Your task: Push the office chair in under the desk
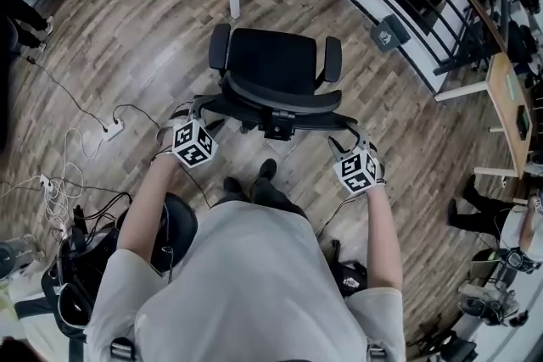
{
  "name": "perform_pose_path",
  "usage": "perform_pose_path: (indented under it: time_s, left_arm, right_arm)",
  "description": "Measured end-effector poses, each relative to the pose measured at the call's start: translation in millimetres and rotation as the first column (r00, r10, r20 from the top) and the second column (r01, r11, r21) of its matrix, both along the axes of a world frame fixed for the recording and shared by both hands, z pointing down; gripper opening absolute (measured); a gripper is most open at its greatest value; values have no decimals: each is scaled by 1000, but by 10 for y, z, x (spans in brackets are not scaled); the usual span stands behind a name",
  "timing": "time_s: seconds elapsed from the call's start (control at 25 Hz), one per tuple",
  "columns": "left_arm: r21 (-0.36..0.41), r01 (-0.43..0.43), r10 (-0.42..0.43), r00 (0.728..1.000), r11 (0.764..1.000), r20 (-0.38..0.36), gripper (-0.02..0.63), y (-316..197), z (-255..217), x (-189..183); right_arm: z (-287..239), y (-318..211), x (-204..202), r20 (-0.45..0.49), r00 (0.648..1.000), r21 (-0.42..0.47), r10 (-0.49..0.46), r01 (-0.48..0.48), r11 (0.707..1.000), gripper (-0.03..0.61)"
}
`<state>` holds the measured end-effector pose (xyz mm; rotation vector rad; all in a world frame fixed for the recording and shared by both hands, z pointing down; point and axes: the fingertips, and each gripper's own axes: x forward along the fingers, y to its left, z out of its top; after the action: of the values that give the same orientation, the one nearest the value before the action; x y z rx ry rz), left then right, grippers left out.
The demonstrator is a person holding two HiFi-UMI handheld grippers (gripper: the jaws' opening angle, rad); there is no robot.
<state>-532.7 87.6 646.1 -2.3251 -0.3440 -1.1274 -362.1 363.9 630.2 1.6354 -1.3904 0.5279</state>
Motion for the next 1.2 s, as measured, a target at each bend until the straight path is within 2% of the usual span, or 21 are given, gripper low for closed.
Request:
perform_pose_path:
  time_s: [0.12, 0.28, 0.44, 0.64, 0.84, 1.2]
  left_arm:
    - [97, -61, 54, 996, 993, 74, 250, -74, 203, 30]
    - [151, -108, 88, 987, 983, 132, 249, -132, 384, 90]
    - [198, -129, 100, 983, 972, 154, 232, -221, 508, 169]
    - [287, -179, 127, 974, 941, 190, 209, -218, 638, 193]
    - [320, -224, 145, 956, 921, 254, 168, -206, 768, 193]
    - [392, -267, 155, 943, 880, 295, 106, -264, 968, 330]
  right_arm:
    - [203, -17, 70, 11, 996, -87, -90, 91, 992, 219]
    - [382, -94, 124, 31, 982, -155, -189, 191, 969, 219]
    - [533, -221, 117, 31, 949, -214, -313, 312, 926, 219]
    - [699, -253, 69, 23, 907, -249, -420, 412, 876, 218]
    - [817, -246, -36, 41, 863, -269, -504, 495, 826, 142]
    - [903, -313, 7, 29, 847, -215, -530, 523, 825, 131]
